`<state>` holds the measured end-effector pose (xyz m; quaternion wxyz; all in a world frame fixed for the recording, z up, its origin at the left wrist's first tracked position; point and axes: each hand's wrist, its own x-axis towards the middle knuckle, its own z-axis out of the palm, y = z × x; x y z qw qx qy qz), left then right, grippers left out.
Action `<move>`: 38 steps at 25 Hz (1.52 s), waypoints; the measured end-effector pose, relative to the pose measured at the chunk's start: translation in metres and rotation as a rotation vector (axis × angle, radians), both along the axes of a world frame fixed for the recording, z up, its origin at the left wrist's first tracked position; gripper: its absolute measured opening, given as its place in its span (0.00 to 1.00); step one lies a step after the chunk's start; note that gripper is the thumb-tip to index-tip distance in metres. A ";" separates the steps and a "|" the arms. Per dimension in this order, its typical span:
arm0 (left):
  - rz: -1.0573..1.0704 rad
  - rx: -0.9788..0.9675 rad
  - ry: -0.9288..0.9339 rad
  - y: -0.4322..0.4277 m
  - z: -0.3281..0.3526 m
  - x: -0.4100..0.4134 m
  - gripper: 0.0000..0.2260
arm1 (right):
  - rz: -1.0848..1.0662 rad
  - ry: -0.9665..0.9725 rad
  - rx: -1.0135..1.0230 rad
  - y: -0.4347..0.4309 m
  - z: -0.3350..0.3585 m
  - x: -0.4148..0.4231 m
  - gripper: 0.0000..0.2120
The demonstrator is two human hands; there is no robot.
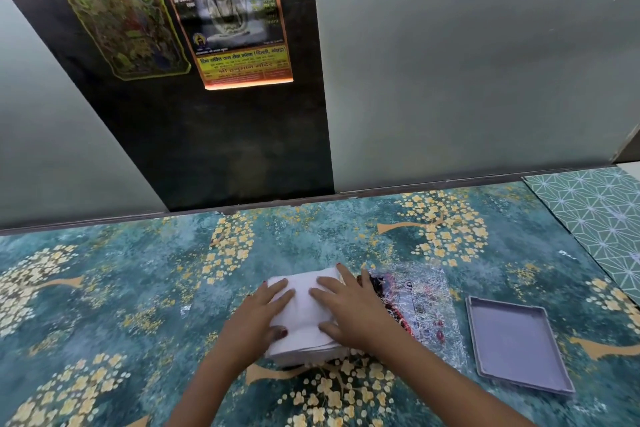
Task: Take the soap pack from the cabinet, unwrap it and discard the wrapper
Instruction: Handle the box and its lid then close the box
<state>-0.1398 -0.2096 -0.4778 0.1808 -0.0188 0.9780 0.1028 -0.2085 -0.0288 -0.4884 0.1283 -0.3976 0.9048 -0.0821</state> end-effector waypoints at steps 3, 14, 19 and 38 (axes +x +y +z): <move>-0.052 -0.172 -0.039 0.003 0.003 -0.006 0.28 | -0.002 0.011 0.080 -0.006 0.003 0.000 0.27; 0.047 -0.388 -0.080 0.031 -0.028 -0.022 0.23 | -0.066 -0.045 0.324 -0.027 -0.017 -0.003 0.21; 0.069 -0.292 -0.122 0.031 -0.023 -0.017 0.23 | -0.045 -0.068 0.173 -0.011 -0.015 0.001 0.21; 0.947 0.859 0.369 0.076 -0.036 0.036 0.17 | -1.015 0.182 -0.672 0.202 -0.023 0.059 0.06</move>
